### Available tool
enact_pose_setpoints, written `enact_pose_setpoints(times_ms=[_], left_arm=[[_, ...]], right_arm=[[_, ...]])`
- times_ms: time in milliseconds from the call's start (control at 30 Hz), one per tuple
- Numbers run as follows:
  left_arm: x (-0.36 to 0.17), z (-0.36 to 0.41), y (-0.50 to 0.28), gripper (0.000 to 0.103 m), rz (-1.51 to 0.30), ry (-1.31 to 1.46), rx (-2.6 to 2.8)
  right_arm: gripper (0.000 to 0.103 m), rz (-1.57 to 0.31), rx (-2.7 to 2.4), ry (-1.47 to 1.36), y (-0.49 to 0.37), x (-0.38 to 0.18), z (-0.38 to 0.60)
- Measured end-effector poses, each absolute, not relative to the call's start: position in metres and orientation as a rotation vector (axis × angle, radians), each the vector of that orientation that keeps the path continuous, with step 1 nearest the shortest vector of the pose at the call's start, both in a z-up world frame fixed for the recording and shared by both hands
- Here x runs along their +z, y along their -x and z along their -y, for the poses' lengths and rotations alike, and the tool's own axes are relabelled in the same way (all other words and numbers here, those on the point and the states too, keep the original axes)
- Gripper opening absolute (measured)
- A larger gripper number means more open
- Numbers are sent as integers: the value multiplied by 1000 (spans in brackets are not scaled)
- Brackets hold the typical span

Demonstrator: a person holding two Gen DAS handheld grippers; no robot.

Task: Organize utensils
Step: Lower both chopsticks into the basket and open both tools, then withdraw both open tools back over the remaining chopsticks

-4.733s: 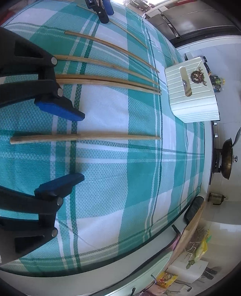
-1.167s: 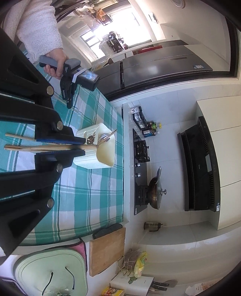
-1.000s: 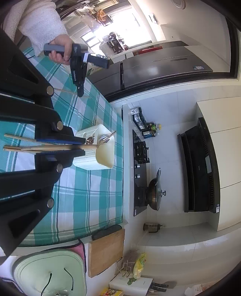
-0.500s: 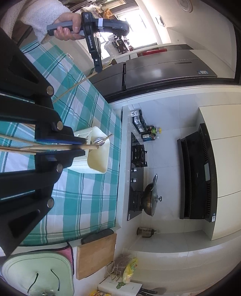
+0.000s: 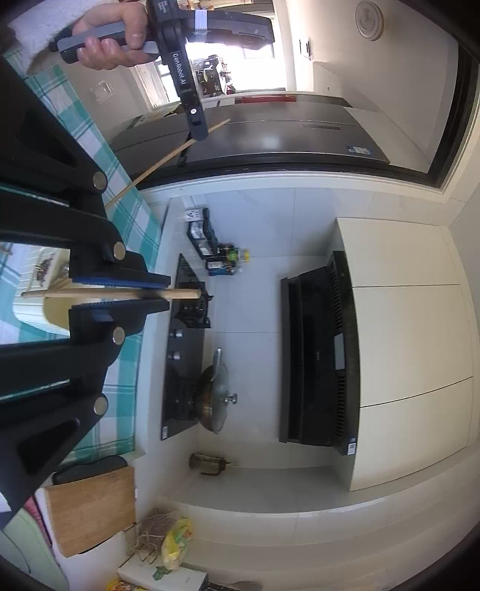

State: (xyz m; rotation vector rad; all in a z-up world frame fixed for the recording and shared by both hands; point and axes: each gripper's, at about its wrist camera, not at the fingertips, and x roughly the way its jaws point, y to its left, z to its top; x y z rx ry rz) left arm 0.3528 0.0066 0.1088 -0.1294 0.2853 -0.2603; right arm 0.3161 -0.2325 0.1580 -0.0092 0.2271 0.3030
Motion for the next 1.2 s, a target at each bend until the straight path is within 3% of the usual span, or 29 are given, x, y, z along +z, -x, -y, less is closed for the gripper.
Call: enact_pose_setpoints(times_ms=[133, 400, 600, 633, 667, 700, 733, 767, 800, 967, 1200], left_arm=[[80, 9, -392, 3, -368, 129, -247], [5, 22, -461, 3, -646, 155, -267], [-15, 37, -470, 5, -732, 116, -280], [-14, 37, -468, 12, -740, 122, -289], [-11, 35, -466, 27, -741, 131, -301], [-8, 33, -461, 36, -736, 138, -309], [-4, 30, -454, 53, -725, 138, -306], [0, 28, -448, 63, -715, 135, -302], [4, 24, -440, 65, -709, 129, -299], [-13, 6, -392, 83, -796, 104, -306], [-135, 1, -303, 84, -976, 114, -233]], right_arm=[[6, -201, 292, 56, -354, 143, 216], [6, -512, 320, 58, -447, 64, 205], [7, -661, 357, 4, -476, 29, 203], [7, -661, 359, -12, -477, 28, 204], [7, -655, 367, -34, -475, 29, 205], [14, -648, 371, -54, -473, 31, 205], [20, -634, 370, -79, -469, 35, 208], [39, -618, 364, -95, -465, 40, 210], [52, -592, 351, -108, -458, 45, 215], [52, -566, 339, -80, -408, 58, 231], [53, -743, 243, -23, -304, -36, 274]])
